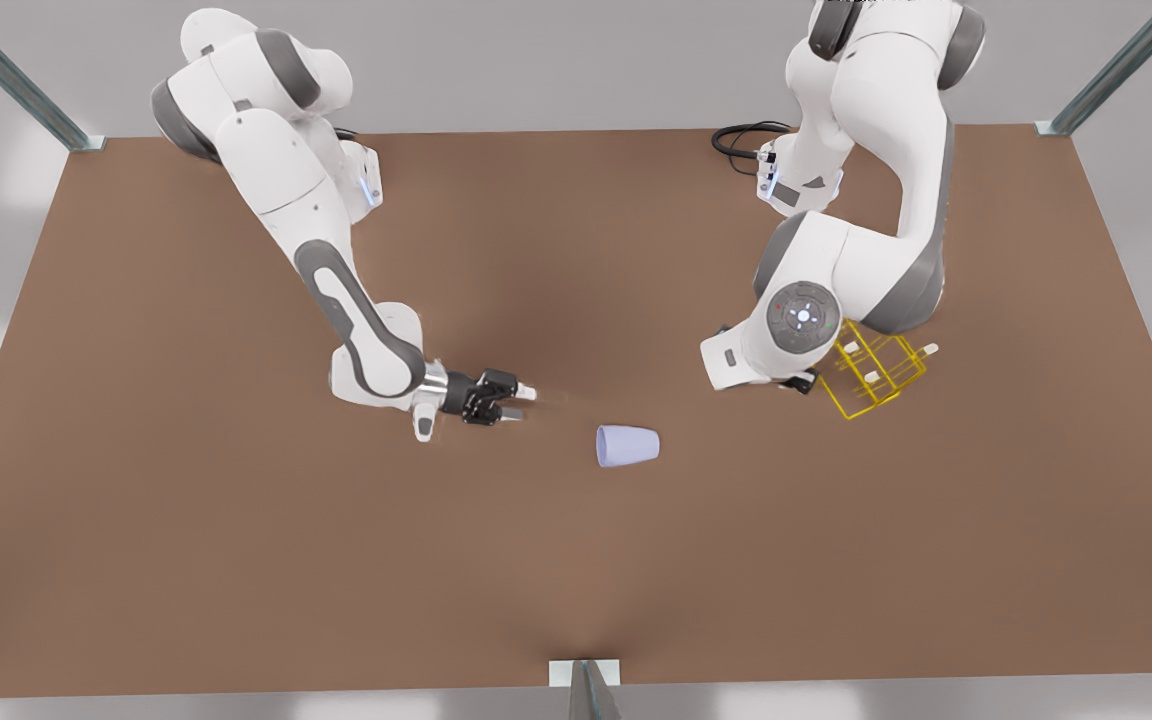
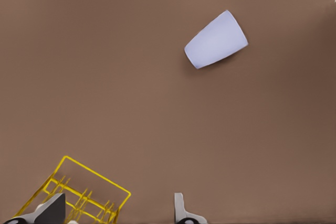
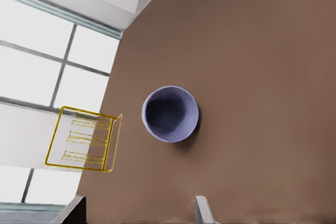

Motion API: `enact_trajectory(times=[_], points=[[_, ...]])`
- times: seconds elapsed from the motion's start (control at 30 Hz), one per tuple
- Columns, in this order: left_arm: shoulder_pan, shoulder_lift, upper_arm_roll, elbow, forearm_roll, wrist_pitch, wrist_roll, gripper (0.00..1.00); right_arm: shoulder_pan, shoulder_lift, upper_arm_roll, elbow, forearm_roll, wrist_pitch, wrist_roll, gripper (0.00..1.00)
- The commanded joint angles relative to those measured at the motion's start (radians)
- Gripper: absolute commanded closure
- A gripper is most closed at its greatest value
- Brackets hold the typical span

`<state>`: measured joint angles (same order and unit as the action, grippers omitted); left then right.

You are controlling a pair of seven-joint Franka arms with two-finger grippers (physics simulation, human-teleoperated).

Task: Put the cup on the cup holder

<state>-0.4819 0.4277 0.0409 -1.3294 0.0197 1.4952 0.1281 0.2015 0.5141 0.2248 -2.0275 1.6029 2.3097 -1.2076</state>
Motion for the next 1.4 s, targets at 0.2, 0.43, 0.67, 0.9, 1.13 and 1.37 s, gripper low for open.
enact_trajectory(times=[0.2,0.43,0.67,0.9,1.13,1.37], points=[[-0.046,0.192,-0.055,0.035,-0.01,0.405,0.975,0.0,-0.151,-0.282,-0.392,0.317,-1.411,-0.706,0.629,0.0],[-0.046,0.206,-0.059,-0.037,-0.021,0.556,1.111,0.0,-0.194,-0.325,-0.349,0.513,-1.569,-0.832,0.967,0.0],[-0.049,0.272,-0.064,-0.039,-0.046,0.609,1.151,0.0,-0.171,-0.284,-0.346,0.681,-1.601,-0.825,0.968,0.0],[-0.061,0.324,-0.064,-0.034,-0.087,0.629,1.076,0.0,-0.171,-0.272,-0.346,0.711,-1.601,-0.826,0.968,0.0],[-0.061,0.375,-0.073,0.012,-0.107,0.645,1.035,0.0,-0.174,-0.272,-0.347,0.711,-1.603,-0.825,0.968,0.0],[-0.058,0.393,-0.075,0.035,-0.104,0.677,0.91,0.0,-0.178,-0.272,-0.347,0.713,-1.603,-0.826,0.968,0.0]])
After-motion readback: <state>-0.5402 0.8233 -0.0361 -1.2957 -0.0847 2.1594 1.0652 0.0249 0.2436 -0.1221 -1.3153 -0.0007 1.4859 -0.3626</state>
